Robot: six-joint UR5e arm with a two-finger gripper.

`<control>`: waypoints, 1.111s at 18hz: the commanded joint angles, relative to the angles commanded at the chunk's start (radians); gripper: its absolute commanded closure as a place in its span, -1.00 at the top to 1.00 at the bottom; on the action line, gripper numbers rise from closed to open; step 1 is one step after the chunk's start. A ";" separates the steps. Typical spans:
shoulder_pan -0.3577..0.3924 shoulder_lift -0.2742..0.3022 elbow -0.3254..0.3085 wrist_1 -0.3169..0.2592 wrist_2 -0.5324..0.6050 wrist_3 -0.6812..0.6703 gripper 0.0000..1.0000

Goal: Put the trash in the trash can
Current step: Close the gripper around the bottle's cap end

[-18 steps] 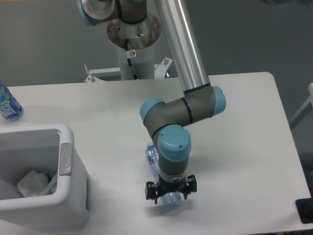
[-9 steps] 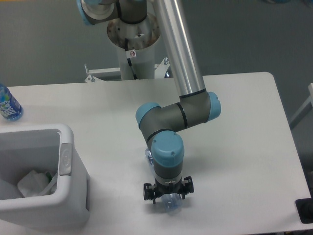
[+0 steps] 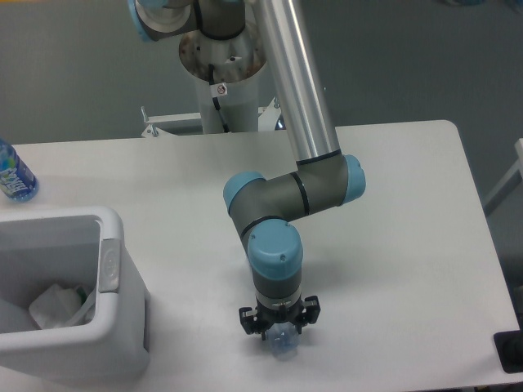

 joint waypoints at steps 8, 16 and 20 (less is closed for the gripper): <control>0.000 0.011 -0.011 0.000 0.000 0.011 0.25; 0.000 0.038 -0.005 -0.002 -0.002 0.018 0.26; 0.006 0.087 0.003 0.005 -0.012 0.029 0.26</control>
